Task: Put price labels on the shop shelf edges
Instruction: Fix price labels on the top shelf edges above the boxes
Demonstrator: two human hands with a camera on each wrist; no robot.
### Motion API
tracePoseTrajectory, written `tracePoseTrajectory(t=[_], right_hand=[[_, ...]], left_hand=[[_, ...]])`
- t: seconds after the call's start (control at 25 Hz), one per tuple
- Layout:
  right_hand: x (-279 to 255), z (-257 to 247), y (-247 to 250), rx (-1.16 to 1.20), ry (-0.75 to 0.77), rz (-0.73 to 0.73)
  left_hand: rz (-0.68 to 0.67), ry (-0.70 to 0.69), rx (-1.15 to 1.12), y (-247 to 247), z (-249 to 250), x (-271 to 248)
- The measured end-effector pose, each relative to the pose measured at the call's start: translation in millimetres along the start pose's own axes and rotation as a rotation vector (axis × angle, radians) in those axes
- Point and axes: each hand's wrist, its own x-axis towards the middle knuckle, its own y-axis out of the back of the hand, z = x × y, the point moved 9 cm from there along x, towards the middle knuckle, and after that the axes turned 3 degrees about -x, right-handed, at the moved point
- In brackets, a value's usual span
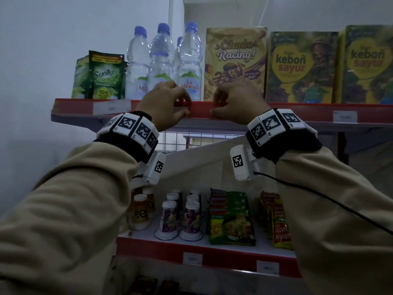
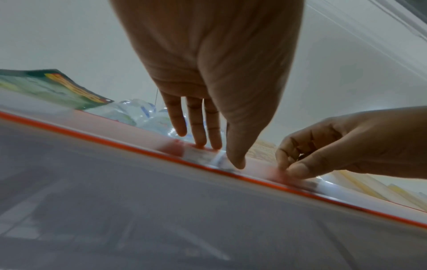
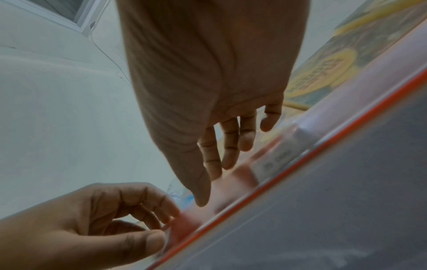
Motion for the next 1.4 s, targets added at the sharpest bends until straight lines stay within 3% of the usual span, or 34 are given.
tracePoseTrajectory(t=[0.2, 0.4, 0.72, 1.04, 1.4], right_hand=[[6.4, -43.4, -19.0, -0.058, -0.014, 0.043], [11.2, -56.3, -28.9, -0.104, -0.052, 0.054], [16.0, -95.5, -27.5, 0.006, 0.105, 0.074], [26.9, -103.8, -34.3, -0.076, 0.077, 0.002], [36.8, -94.1, -35.3, 0.028, 0.023, -0.033]], left_hand=[[0.053, -0.008, 0.001, 14.2, -32.2, -16.5], [0.027, -0.016, 0.037, 14.7, -44.6, -17.6], [-0.030, -0.038, 0.038, 11.8, -51.4, -10.9], [0.029, -0.051, -0.031, 17.4, -61.5, -10.5], [0.125, -0.098, -0.068, 18.2, -62.8, -16.9]])
